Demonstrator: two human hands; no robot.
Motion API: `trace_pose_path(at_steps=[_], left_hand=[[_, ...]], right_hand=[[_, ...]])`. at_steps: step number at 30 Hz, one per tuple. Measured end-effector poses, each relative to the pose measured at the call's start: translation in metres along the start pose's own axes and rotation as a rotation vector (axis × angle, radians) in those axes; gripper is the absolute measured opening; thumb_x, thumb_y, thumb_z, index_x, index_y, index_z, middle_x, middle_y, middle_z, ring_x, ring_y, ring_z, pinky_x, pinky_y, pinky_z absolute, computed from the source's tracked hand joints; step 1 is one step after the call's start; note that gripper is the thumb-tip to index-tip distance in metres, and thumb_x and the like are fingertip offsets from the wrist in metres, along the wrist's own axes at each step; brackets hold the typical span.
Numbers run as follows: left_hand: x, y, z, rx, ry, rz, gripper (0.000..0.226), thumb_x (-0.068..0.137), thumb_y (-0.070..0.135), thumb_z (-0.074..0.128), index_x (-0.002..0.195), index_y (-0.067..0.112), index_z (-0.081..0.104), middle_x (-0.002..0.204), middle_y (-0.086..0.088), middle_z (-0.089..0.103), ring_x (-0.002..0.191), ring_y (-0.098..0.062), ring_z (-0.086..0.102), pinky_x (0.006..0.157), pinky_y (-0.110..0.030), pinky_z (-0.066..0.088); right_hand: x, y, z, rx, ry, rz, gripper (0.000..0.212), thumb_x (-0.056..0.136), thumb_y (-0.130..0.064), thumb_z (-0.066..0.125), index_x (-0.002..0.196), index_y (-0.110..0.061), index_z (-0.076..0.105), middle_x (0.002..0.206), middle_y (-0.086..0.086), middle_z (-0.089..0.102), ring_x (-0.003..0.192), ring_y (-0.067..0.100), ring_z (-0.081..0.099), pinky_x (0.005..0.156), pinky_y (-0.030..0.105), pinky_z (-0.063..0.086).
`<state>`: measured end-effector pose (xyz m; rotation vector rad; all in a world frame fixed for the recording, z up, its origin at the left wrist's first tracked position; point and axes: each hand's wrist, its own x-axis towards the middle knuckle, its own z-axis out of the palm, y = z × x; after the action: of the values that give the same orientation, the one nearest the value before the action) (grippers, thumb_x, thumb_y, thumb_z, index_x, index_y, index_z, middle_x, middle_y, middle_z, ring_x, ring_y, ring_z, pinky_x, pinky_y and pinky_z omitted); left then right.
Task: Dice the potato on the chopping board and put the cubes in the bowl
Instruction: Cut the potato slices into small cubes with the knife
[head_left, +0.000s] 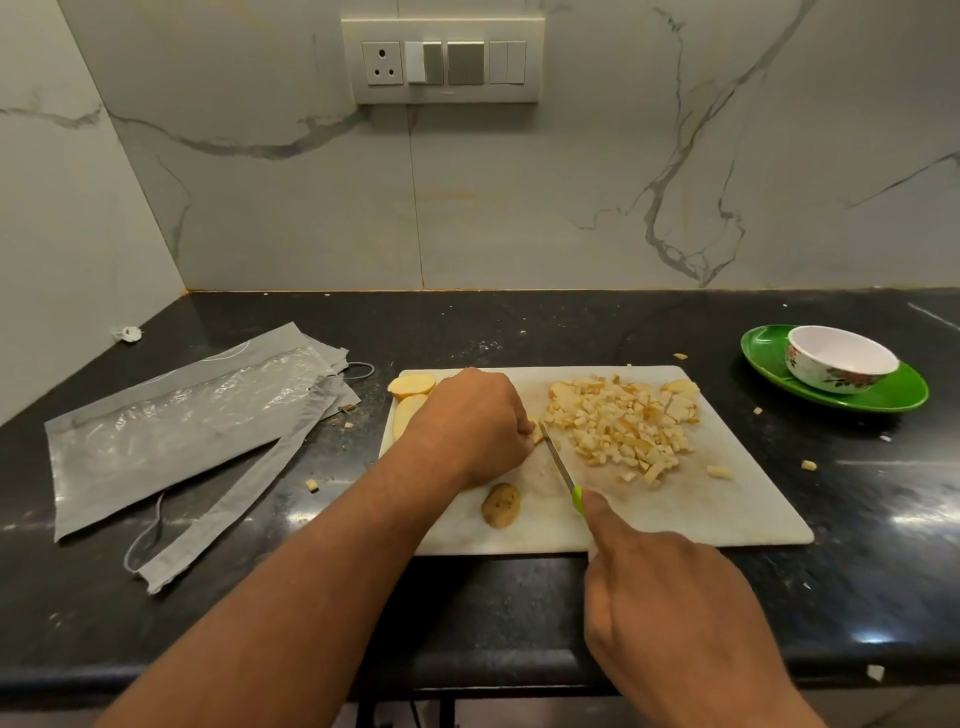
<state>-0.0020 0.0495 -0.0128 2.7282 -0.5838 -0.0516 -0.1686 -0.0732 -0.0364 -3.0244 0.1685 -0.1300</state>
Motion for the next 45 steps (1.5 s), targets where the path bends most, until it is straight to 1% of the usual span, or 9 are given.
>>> trace_pose_path(at_steps=[10,16,23,26,29,32,35,42,45], left_hand=[[-0.005,-0.002,-0.002,0.069,-0.01,0.004,0.023,0.095,0.037,0.071,0.113,0.027,0.081,0.101,0.008,0.078,0.09,-0.012,0.068,0.086,-0.031,0.06],[0.0,-0.002,0.003,0.088,-0.003,-0.015,0.025,0.094,0.041,0.07,0.108,0.023,0.082,0.094,0.007,0.078,0.082,-0.014,0.068,0.084,-0.034,0.061],[-0.005,-0.002,-0.003,0.009,0.028,-0.018,0.023,0.092,0.037,0.077,0.111,0.025,0.082,0.1,0.005,0.078,0.089,-0.013,0.068,0.083,-0.028,0.057],[-0.006,-0.002,-0.008,-0.013,0.044,-0.055,0.023,0.086,0.041,0.082,0.101,0.024,0.084,0.093,0.004,0.078,0.086,-0.012,0.068,0.08,-0.029,0.058],[-0.007,0.0,-0.008,0.005,0.014,-0.054,0.021,0.09,0.038,0.079,0.103,0.022,0.083,0.094,0.004,0.078,0.088,-0.014,0.068,0.075,-0.026,0.054],[-0.007,-0.001,-0.006,0.013,0.002,-0.052,0.019,0.092,0.035,0.076,0.103,0.021,0.083,0.094,0.003,0.077,0.088,-0.015,0.069,0.074,-0.025,0.054],[-0.004,-0.003,-0.005,0.009,0.012,-0.054,0.019,0.092,0.035,0.076,0.102,0.02,0.083,0.093,0.002,0.077,0.087,-0.016,0.07,0.078,-0.027,0.058],[-0.002,-0.005,-0.005,-0.016,-0.016,-0.041,0.021,0.093,0.033,0.075,0.109,0.021,0.082,0.099,0.003,0.077,0.09,-0.015,0.069,0.081,-0.027,0.057],[-0.005,-0.009,-0.01,-0.022,-0.029,-0.035,0.018,0.094,0.02,0.073,0.11,0.026,0.082,0.107,0.006,0.077,0.096,-0.013,0.067,0.09,-0.029,0.056]], right_hand=[[0.022,-0.011,-0.007,0.026,0.141,-0.014,0.058,0.101,-0.037,0.027,0.158,-0.031,0.016,0.09,-0.005,0.059,0.075,0.013,0.052,0.064,0.032,0.039],[0.02,-0.013,0.003,0.006,0.066,-0.019,0.061,0.102,-0.036,0.027,0.159,-0.029,0.009,0.091,-0.003,0.056,0.078,0.015,0.053,0.064,0.032,0.04],[-0.01,-0.007,-0.018,0.063,-0.168,0.066,0.063,0.101,-0.042,0.027,0.156,-0.04,-0.003,0.104,-0.008,0.058,0.099,0.016,0.057,0.086,0.034,0.045],[-0.009,-0.009,-0.026,0.046,-0.018,0.049,0.061,0.101,-0.039,0.028,0.158,-0.037,0.005,0.09,-0.006,0.052,0.083,0.016,0.053,0.072,0.032,0.041],[0.01,-0.015,-0.02,0.028,0.135,-0.012,0.058,0.102,-0.037,0.027,0.158,-0.031,0.015,0.094,-0.004,0.062,0.078,0.015,0.053,0.064,0.032,0.038],[0.029,-0.019,-0.008,0.047,0.154,-0.047,0.057,0.101,-0.035,0.03,0.157,-0.029,0.022,0.096,-0.004,0.063,0.08,0.015,0.054,0.063,0.032,0.04],[0.028,-0.018,0.0,0.026,0.118,-0.051,0.059,0.101,-0.034,0.029,0.158,-0.029,0.017,0.087,-0.003,0.056,0.074,0.015,0.051,0.057,0.032,0.035],[-0.009,-0.013,-0.013,0.026,-0.095,-0.005,0.064,0.102,-0.039,0.029,0.158,-0.035,-0.002,0.101,-0.004,0.058,0.091,0.017,0.055,0.078,0.034,0.043],[-0.012,-0.013,-0.026,0.019,-0.048,-0.008,0.062,0.101,-0.04,0.029,0.158,-0.035,0.003,0.106,-0.006,0.062,0.095,0.017,0.057,0.079,0.034,0.043]])
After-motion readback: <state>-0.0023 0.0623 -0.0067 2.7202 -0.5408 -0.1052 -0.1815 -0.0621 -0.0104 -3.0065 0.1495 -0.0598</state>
